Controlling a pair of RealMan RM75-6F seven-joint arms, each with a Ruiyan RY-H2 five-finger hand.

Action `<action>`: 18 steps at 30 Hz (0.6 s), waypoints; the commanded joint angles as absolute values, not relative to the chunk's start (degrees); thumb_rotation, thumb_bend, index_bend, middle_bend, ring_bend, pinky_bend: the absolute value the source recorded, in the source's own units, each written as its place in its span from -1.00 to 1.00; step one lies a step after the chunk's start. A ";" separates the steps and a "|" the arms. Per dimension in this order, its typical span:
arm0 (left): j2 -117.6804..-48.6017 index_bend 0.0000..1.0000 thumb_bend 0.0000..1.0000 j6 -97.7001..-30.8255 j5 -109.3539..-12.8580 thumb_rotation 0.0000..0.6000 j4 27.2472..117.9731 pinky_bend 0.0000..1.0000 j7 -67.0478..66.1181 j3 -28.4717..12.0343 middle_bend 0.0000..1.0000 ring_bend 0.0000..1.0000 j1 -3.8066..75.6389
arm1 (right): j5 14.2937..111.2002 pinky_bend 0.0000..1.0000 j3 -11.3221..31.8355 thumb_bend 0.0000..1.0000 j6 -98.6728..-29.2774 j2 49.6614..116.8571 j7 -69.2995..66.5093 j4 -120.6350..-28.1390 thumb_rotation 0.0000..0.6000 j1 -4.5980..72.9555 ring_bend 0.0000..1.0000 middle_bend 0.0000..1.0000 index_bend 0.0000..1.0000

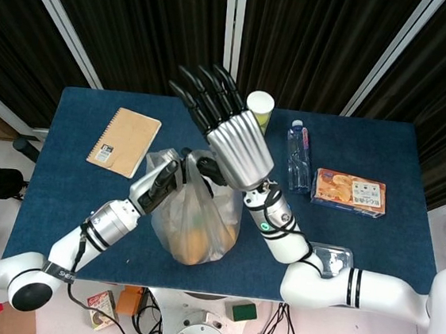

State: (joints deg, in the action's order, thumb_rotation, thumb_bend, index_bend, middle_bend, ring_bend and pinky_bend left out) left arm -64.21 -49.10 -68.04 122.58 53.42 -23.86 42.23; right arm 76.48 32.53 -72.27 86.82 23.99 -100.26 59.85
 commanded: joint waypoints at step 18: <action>-62.90 -0.25 -1.00 -45.71 -73.90 -0.90 121.86 0.22 63.28 -24.43 0.12 -0.01 40.40 | 71.52 -1.00 33.50 -0.75 -73.68 85.42 24.46 -96.92 1.00 60.94 -1.00 -1.00 -1.00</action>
